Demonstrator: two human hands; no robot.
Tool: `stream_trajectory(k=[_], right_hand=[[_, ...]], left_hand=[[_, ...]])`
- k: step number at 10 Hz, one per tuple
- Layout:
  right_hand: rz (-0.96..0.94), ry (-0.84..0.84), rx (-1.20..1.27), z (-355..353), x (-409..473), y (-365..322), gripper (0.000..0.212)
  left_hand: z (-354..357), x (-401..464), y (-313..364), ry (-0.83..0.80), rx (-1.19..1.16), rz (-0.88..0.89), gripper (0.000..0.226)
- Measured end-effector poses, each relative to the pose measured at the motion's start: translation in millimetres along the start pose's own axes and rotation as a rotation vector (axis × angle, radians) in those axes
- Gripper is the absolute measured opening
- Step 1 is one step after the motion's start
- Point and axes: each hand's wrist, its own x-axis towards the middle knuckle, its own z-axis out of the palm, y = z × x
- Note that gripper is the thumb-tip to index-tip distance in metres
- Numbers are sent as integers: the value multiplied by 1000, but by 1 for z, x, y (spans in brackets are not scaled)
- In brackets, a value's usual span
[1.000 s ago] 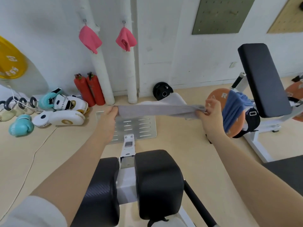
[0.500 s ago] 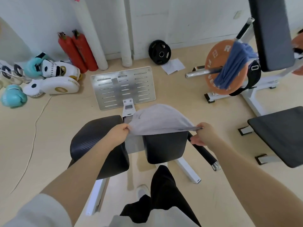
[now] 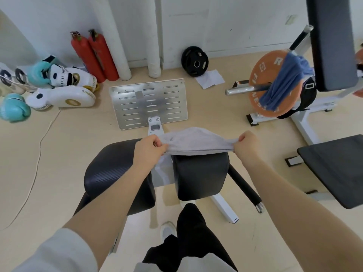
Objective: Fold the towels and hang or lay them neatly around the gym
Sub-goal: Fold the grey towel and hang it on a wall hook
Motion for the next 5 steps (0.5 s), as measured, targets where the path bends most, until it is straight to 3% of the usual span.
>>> stream_trajectory(k=[2, 3, 4, 5], right_hand=[[-104, -18, 102, -6, 27, -44, 43], [-280, -85, 56, -7, 37, -71, 48], [-510, -228, 39, -1, 38, -101, 55], [-634, -383, 43, 6, 32, -119, 44]], left_hand=[[-1, 28, 35, 19, -163, 51, 10], [-4, 46, 60, -54, -89, 160, 13], [0, 58, 84, -126, -85, 250, 19], [7, 65, 100, -182, -141, 256, 23]])
